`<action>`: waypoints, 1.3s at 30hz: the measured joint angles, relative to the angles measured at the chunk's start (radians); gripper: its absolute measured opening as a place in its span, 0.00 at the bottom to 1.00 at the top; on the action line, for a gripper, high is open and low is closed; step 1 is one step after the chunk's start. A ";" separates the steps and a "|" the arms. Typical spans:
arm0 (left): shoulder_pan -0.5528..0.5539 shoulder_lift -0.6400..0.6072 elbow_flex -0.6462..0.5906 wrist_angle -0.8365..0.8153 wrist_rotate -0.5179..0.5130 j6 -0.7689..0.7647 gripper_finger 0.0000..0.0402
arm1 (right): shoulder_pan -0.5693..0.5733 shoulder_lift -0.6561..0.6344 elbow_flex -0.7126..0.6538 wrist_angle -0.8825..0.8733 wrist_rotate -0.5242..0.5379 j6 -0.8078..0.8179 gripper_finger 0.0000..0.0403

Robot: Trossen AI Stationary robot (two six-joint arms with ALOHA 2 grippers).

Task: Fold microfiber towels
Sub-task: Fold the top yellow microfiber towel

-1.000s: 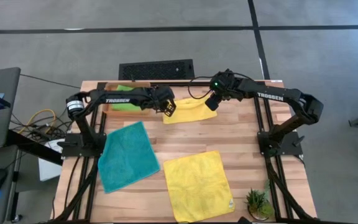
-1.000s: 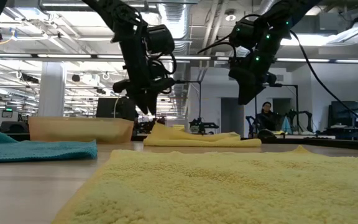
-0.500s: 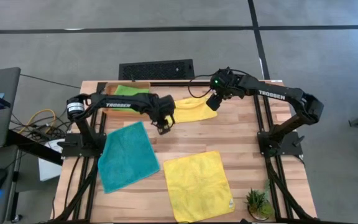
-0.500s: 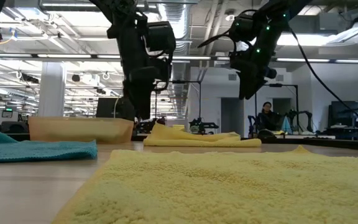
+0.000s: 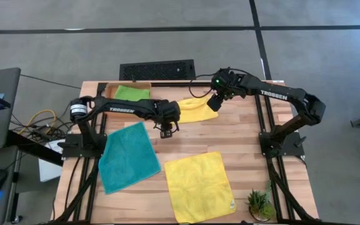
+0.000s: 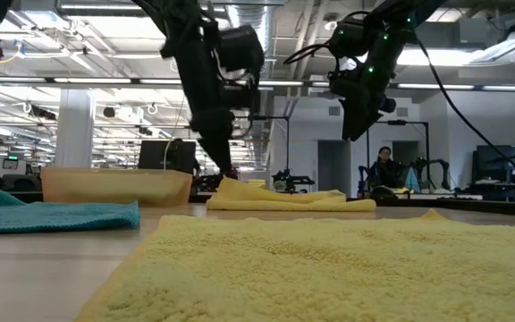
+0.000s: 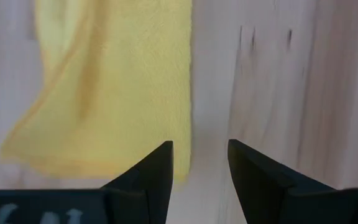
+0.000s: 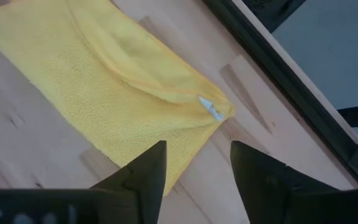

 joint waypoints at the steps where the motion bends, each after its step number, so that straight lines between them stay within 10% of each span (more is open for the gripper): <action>1: 0.000 0.017 0.000 0.001 0.005 0.000 0.36 | 0.000 0.000 0.000 0.000 0.000 0.000 0.49; 32: 0.035 0.153 0.005 -0.012 -0.049 0.027 0.36 | 0.000 -0.003 0.000 0.002 0.000 -0.045 0.45; 39: 0.036 0.156 0.004 -0.031 -0.031 0.009 0.14 | 0.000 -0.003 0.000 0.001 0.000 -0.043 0.45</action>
